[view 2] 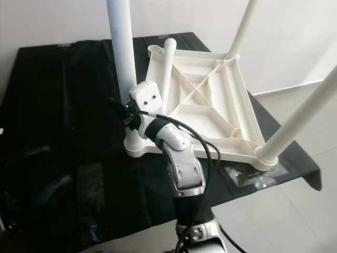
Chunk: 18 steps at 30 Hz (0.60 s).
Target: Building children table
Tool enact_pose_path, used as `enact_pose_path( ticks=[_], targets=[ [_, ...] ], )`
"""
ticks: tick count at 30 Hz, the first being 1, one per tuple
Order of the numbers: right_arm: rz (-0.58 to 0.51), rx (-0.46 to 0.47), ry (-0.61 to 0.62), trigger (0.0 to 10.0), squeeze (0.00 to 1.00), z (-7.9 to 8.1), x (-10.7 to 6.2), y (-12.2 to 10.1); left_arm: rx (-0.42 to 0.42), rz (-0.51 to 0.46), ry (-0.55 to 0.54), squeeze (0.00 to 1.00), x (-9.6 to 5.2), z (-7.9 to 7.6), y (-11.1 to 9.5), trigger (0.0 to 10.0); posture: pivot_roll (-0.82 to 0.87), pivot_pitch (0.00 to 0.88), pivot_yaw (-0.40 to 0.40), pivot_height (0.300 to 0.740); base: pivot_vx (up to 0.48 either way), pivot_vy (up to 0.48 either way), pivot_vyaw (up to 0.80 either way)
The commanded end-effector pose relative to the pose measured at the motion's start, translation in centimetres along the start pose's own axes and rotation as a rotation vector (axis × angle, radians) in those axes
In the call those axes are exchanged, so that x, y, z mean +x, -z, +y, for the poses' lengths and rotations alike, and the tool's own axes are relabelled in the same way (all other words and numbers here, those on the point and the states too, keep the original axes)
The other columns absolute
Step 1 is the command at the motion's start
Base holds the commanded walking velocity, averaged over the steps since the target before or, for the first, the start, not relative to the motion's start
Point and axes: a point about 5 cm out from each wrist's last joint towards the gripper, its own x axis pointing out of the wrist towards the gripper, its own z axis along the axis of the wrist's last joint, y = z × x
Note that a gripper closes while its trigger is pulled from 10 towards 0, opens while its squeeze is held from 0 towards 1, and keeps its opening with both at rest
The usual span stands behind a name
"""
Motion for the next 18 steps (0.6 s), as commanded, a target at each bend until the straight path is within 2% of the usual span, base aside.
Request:
enact_pose_path(
  ticks=[1,3,7,8,11,12,15,17,18],
  targets=[
    [0.152,-0.017,0.013,0.0,0.0,1.0,-0.4,3.1,-0.006,0.006,0.004,0.0,0.0,0.0,0.3,10.0,0.06,0.125,-0.038,0.74,0.0,0.0,0.0],
    [0.149,-0.026,-0.009,0.0,0.0,0.9,0.3,3.0,0.008,-0.006,0.011,0.0,0.3,0.5,0.3,10.0,0.05,0.116,-0.042,0.74,0.0,0.0,0.0],
    [0.152,-0.024,-0.021,0.0,0.0,1.1,0.6,2.5,0.015,-0.014,0.009,0.0,0.4,0.6,0.3,10.0,0.05,0.116,-0.044,0.74,0.0,0.0,0.0],
    [0.14,-0.029,-0.077,10.0,0.0,1.2,0.9,2.1,0.014,-0.014,0.006,0.0,0.4,0.6,0.4,10.0,0.05,0.113,-0.044,0.74,0.0,0.0,0.0],
    [0.13,-0.014,-0.121,10.0,0.0,1.4,0.9,1.5,0.014,-0.014,0.004,0.0,0.4,0.6,0.4,10.0,0.05,0.113,-0.044,0.74,0.0,0.0,0.0],
    [0.085,0.037,-0.274,10.0,1.0,1.4,1.1,0.0,0.017,-0.015,0.001,0.0,0.4,0.6,0.4,10.0,0.05,0.116,-0.044,0.74,0.0,0.0,0.0],
    [0.067,0.062,-0.339,10.0,1.0,1.4,1.1,-0.5,0.02,-0.015,0.001,0.0,0.4,0.7,0.4,10.0,0.05,0.116,-0.044,0.74,0.0,0.0,0.0],
    [-0.006,0.001,-0.49,10.0,1.0,-0.3,1.4,-2.0,0.024,-0.014,-0.003,0.0,0.3,0.7,0.3,10.0,0.06,0.121,-0.048,0.74,0.0,0.0,0.0],
    [-0.006,0.001,-0.49,10.0,1.0,-0.3,1.4,-2.0,0.024,-0.014,-0.003,0.0,0.3,0.7,0.3,10.0,0.06,0.121,-0.048,0.74,0.0,0.0,0.0]
  ],
)
